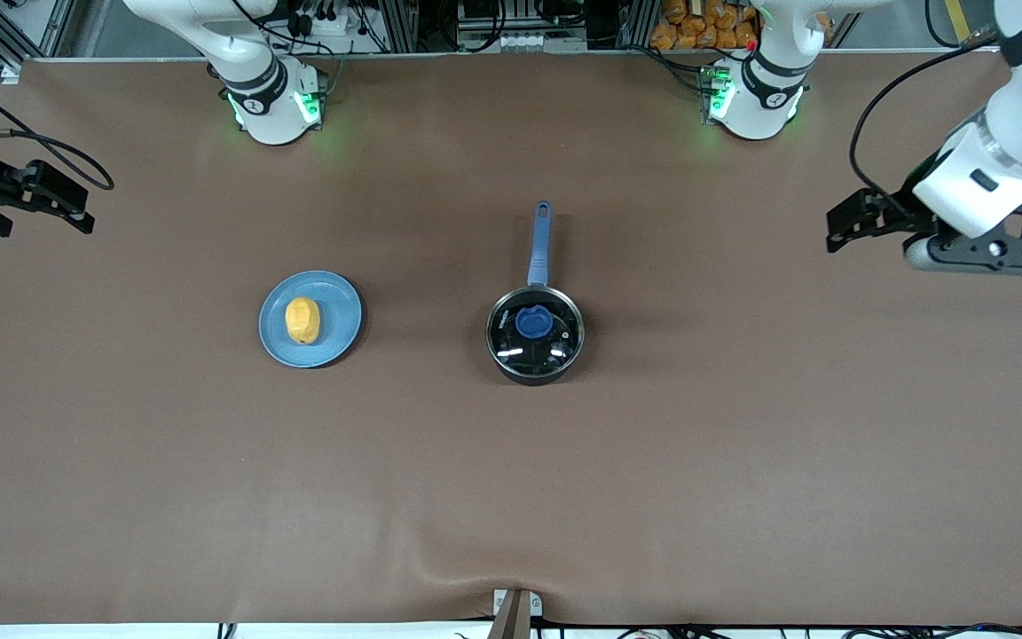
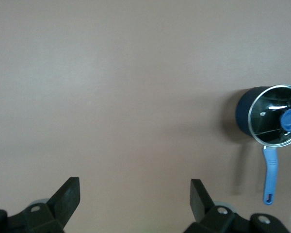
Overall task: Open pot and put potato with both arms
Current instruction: 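Reach the left gripper toward the glass lid on the black saucepan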
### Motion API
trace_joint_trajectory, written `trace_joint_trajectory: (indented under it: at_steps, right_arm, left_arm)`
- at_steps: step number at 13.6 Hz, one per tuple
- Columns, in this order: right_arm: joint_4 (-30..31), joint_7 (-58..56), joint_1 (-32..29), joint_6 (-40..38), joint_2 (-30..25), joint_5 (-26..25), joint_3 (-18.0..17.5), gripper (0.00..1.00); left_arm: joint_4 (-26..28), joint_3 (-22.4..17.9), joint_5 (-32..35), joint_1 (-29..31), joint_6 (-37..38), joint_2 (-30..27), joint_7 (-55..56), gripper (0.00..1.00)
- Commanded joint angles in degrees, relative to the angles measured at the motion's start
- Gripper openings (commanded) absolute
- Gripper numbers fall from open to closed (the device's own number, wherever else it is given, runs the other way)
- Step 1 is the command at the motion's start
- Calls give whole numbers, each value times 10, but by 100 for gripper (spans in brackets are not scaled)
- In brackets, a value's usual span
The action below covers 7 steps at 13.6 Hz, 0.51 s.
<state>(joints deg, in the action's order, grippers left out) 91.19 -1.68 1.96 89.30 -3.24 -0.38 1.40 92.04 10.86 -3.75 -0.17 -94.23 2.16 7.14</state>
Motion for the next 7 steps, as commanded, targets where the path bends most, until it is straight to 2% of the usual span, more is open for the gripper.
trace_joint_trajectory:
  at_steps: [1,5,7]
  right_arm:
    - [-1,8,3,-4,-6,-7,0,100]
    - [1,7,3,-3,-6,-7,0,100]
    - [2,7,3,-3,-6,-7,1,100]
  left_arm:
    - [-26,29,-7,-13,-10,52,67,100]
    - [-138,35,7,-112,-37,184,266,100]
    - [-147,29,11,-161,-93,218,358,100]
